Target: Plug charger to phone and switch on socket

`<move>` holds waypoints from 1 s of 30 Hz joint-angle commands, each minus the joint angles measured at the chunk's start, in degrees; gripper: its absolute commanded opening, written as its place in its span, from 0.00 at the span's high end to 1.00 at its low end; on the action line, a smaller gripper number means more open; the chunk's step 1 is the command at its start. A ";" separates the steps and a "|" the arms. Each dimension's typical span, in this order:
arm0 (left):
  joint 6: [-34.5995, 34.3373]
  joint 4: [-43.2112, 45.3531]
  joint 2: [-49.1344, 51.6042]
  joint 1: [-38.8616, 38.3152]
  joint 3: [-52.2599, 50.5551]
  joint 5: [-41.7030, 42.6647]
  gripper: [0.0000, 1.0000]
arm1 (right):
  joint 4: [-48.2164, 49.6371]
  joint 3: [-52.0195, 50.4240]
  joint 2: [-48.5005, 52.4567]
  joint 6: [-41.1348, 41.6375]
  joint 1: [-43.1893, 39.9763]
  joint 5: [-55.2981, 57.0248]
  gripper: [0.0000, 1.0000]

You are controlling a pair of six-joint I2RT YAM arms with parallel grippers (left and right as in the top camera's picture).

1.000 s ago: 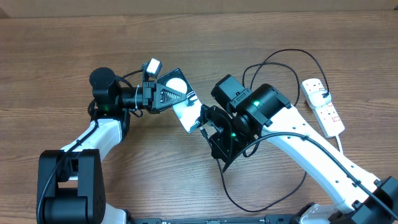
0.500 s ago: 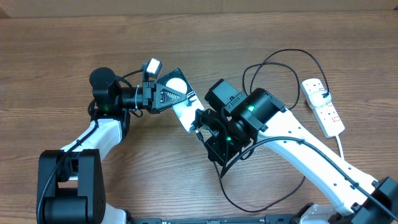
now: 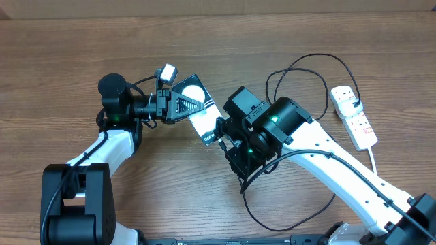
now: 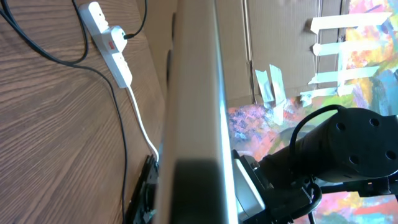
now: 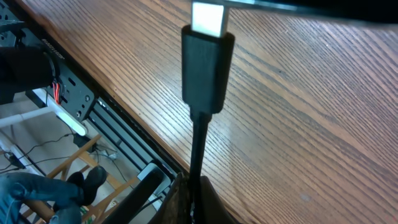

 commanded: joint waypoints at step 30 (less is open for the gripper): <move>4.26 -0.17 0.17 -0.20 1.60 1.18 0.96 | -0.50 -0.09 0.00 0.17 0.11 -0.04 0.96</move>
